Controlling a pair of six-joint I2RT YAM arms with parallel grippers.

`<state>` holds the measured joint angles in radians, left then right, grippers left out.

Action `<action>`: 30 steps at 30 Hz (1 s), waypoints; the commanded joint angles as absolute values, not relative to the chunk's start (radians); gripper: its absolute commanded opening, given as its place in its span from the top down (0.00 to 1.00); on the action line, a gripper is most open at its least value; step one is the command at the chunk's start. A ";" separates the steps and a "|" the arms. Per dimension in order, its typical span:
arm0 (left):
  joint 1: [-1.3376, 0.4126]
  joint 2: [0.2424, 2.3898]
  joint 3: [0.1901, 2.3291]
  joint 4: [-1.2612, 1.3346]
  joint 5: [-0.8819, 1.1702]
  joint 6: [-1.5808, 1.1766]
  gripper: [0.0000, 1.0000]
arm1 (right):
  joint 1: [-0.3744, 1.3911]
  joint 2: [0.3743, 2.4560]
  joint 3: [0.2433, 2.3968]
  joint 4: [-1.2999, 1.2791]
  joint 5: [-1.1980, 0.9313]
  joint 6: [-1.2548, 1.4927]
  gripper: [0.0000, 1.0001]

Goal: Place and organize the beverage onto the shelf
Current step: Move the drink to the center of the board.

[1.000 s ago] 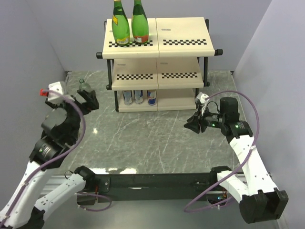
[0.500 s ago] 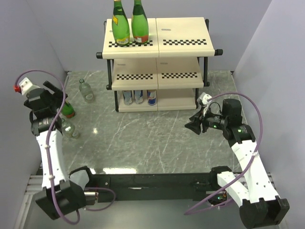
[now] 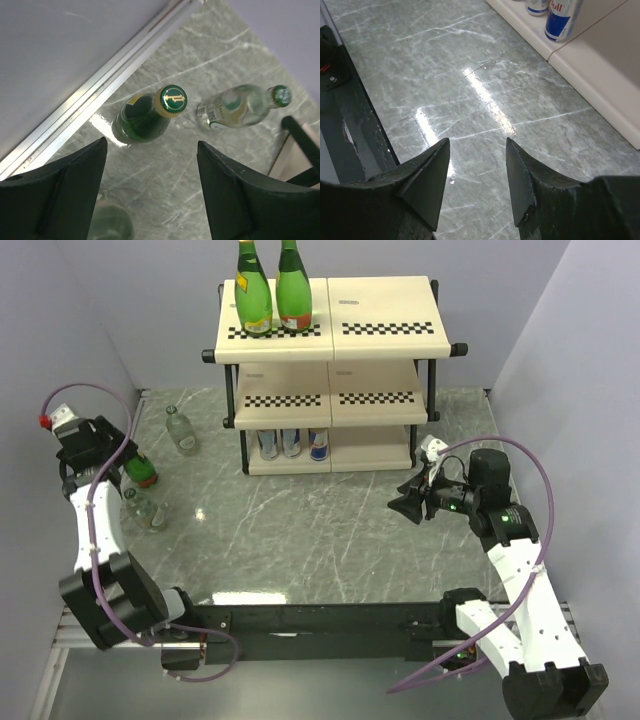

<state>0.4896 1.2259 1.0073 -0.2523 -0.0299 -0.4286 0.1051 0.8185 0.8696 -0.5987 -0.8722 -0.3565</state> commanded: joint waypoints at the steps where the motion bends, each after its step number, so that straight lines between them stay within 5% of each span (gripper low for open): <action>1: 0.492 1.275 1.092 -0.227 0.037 -0.354 0.22 | 0.113 0.807 0.905 -0.580 -0.897 -0.351 0.44; 10: 0.494 1.396 1.170 -0.267 0.072 -0.262 0.23 | 0.156 0.801 0.911 -0.580 -0.864 -0.359 0.44; 30: 0.495 1.557 1.229 -0.230 0.141 -0.195 0.51 | 0.169 0.822 0.910 -0.575 -0.838 -0.360 0.43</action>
